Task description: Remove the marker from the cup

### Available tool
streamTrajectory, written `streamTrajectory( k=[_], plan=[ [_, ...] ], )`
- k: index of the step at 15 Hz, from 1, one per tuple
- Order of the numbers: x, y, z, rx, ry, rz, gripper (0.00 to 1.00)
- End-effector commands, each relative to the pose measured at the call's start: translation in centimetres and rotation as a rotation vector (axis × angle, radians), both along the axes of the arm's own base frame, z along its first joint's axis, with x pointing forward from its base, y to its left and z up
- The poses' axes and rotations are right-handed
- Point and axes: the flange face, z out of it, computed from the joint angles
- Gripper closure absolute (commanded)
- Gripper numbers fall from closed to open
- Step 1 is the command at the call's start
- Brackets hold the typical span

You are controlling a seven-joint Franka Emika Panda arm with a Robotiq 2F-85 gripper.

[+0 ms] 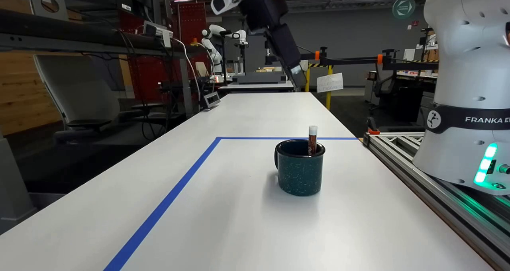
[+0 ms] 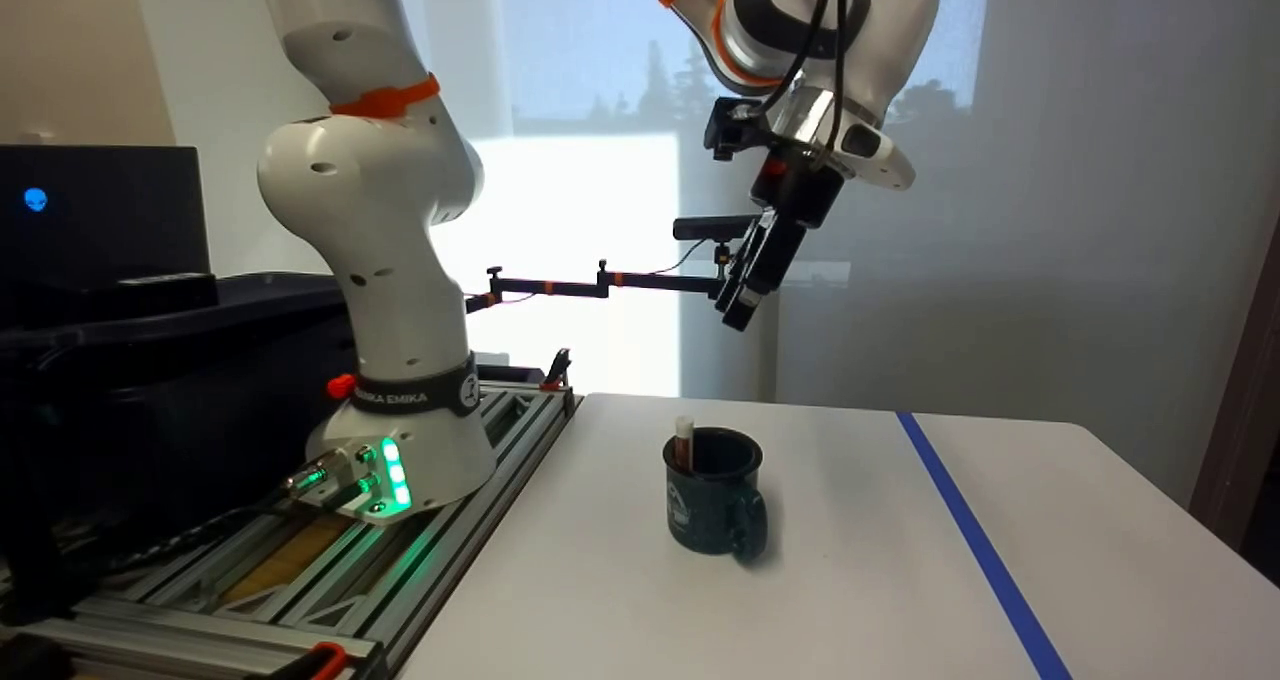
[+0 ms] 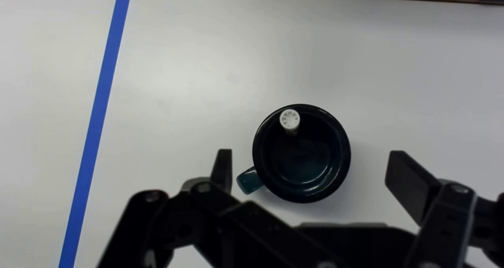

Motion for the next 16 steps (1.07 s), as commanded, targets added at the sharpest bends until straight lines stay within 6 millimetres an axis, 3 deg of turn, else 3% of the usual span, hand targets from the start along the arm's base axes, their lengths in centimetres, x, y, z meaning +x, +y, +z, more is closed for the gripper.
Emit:
streamTrajectory(
  k=[1, 8, 16],
  plan=[
    [-1.4, -1.1, -1.9, 0.001, -0.017, 0.019, 0.00],
    [-3.2, -2.4, -5.3, 0.007, -0.025, 0.009, 0.00],
    [-4.0, -2.8, -8.4, 0.035, -0.058, 0.005, 0.00]
  ],
)
